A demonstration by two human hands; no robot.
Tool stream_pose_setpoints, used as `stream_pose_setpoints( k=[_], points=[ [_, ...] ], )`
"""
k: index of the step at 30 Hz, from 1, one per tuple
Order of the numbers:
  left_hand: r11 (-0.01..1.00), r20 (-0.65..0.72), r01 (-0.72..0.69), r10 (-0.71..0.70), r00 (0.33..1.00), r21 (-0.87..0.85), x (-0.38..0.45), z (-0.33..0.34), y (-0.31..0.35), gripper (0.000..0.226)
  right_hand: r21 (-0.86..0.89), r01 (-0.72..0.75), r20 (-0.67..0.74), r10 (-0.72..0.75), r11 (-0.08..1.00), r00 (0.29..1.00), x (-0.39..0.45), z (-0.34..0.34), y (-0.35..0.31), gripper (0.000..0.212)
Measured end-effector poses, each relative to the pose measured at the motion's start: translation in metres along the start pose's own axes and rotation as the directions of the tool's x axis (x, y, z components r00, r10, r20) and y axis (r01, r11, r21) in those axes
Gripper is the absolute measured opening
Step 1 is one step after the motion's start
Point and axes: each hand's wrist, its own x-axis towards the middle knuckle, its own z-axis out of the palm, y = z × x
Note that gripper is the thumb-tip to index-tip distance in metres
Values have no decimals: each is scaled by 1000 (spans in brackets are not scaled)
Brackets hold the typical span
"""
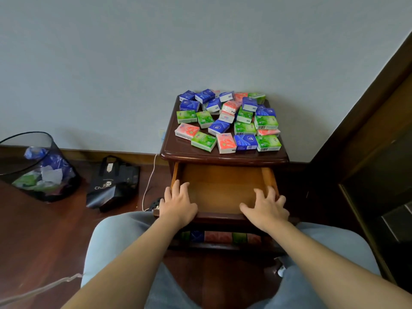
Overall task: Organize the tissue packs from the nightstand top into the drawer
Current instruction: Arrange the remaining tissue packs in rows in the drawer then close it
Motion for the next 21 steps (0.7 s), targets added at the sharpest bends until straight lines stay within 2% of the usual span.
stream_pose_setpoints(
  k=[3,7,14,21],
  points=[
    [991,94,59,-70,993,118,-8,7,-1,104,8,-31,43,30,1000,999,-7,3,5,111],
    [972,107,113,-137,985,205,-22,15,0,128,10,-39,89,38,999,995,-21,6,10,127],
    [958,105,114,-146,984,263,-42,17,-3,121,-17,-36,107,38,999,994,-45,9,14,130],
    [966,133,122,-156,979,230,-40,2,8,117,-23,-60,148,62,998,987,-41,-8,4,131]
  ],
)
